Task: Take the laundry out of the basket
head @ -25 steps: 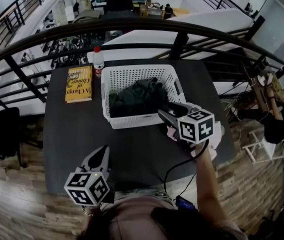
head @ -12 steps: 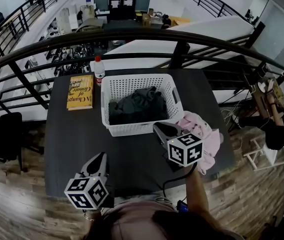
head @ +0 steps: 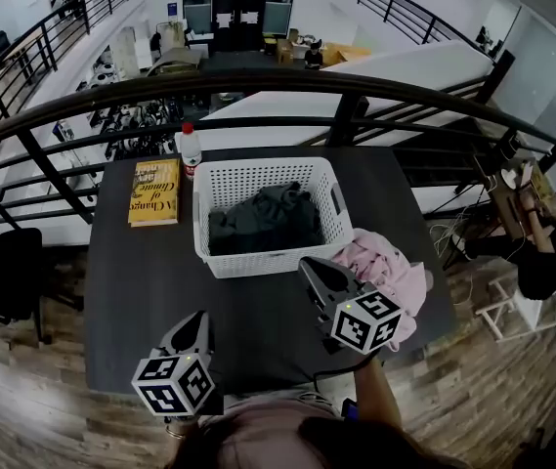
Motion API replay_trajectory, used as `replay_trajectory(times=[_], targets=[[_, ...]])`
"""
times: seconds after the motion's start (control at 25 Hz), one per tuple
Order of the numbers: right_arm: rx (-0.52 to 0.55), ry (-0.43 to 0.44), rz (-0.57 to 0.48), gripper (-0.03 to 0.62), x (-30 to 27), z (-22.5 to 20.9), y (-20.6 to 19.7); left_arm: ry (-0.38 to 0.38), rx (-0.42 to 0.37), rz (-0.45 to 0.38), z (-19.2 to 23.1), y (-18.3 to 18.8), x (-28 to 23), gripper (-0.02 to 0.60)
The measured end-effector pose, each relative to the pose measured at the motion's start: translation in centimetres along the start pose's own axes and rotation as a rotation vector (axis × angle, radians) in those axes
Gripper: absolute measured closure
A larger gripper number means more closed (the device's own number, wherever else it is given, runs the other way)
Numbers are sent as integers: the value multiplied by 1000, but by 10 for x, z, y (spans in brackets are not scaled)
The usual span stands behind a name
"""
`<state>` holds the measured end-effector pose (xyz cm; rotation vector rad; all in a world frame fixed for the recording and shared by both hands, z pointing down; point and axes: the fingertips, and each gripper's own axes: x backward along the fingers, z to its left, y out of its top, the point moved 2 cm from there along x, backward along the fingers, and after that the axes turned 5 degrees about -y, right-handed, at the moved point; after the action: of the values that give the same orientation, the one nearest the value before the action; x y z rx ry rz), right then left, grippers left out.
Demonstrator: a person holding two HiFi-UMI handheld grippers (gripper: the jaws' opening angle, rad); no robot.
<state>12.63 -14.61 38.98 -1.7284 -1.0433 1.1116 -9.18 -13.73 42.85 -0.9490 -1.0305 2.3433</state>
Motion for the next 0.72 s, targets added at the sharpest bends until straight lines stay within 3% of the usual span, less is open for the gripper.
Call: replay_trajectory(times=[0.16,0.28,0.48,0.72], targets=[[-5,-10,2,578,-8,1,6,-3,-6,9,4,1,3,584],[79,-56,-2,579,-19,1,15,0,-13,15,12,2,6,584],[196,-20,-24,579,-40,8,30,14,8,7,29,7,12,584],[224,9,-17,577,-66,7,47,32,61,-14,53,13,16,584]])
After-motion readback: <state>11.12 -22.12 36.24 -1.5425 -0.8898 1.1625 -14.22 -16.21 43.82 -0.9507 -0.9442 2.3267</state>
